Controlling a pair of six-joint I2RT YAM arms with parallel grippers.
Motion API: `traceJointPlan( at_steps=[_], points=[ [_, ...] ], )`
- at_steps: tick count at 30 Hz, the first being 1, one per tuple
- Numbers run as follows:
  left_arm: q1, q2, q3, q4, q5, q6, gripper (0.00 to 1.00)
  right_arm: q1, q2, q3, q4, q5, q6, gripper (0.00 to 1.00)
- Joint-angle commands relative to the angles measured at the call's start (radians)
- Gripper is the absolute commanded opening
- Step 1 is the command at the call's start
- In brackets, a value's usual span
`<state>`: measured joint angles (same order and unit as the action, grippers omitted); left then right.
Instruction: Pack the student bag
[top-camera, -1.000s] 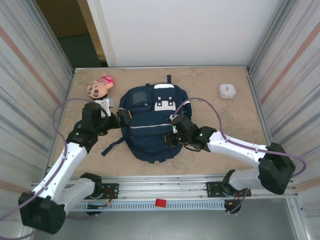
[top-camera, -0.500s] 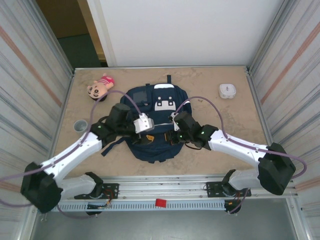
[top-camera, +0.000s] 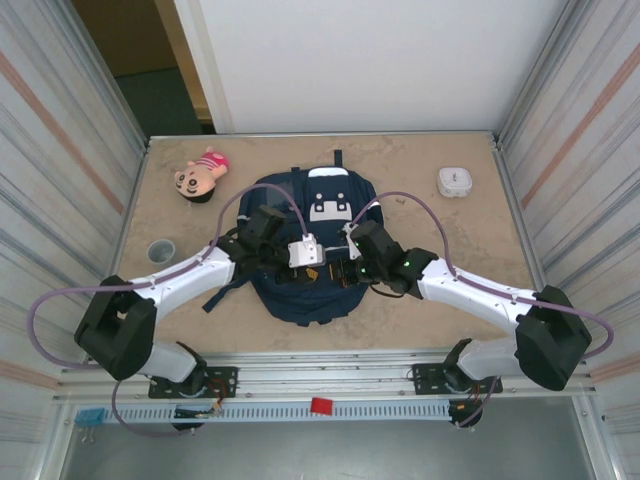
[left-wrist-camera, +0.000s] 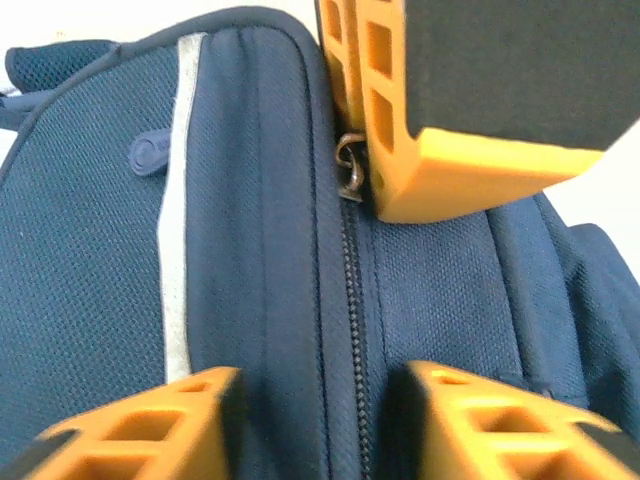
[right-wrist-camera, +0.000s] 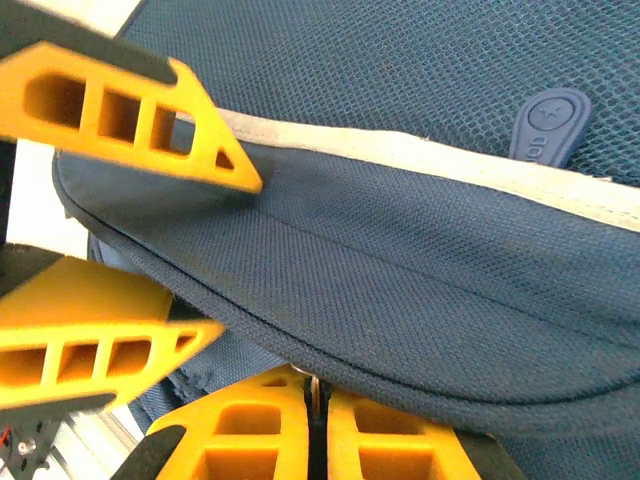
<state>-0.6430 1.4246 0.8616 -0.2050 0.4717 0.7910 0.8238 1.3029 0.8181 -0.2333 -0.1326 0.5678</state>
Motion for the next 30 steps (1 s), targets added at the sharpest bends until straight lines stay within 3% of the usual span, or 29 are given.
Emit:
traceJointPlan(
  at_steps=[1, 5, 15, 17, 20, 23, 28, 30],
  points=[
    [-0.005, -0.006, 0.0, 0.042, -0.013, 0.015, 0.3, -0.016, -0.015, -0.003, 0.045, 0.002, 0.009, 0.0],
    [0.029, -0.058, -0.042, 0.042, -0.006, 0.009, 0.13, -0.064, -0.052, -0.027, 0.014, -0.001, 0.002, 0.0],
    [0.096, -0.142, -0.1, -0.034, 0.031, 0.066, 0.13, -0.188, -0.146, -0.054, -0.082, -0.033, -0.065, 0.0],
    [0.094, -0.143, -0.09, -0.049, 0.059, 0.057, 0.18, -0.183, -0.14, -0.056, -0.063, -0.054, -0.061, 0.0],
    [0.074, -0.151, -0.065, -0.051, 0.076, 0.004, 0.35, -0.165, -0.128, -0.051, -0.038, -0.068, -0.06, 0.0],
    [0.02, -0.157, -0.025, -0.025, 0.021, -0.103, 0.51, -0.149, -0.126, -0.047, -0.02, -0.069, -0.062, 0.0],
    [-0.091, -0.129, 0.027, 0.049, -0.126, -0.208, 0.55, -0.142, -0.125, -0.042, -0.008, -0.081, -0.061, 0.0],
    [-0.107, -0.107, 0.036, 0.095, -0.136, -0.239, 0.54, -0.14, -0.123, -0.042, -0.006, -0.088, -0.062, 0.0]
  ],
)
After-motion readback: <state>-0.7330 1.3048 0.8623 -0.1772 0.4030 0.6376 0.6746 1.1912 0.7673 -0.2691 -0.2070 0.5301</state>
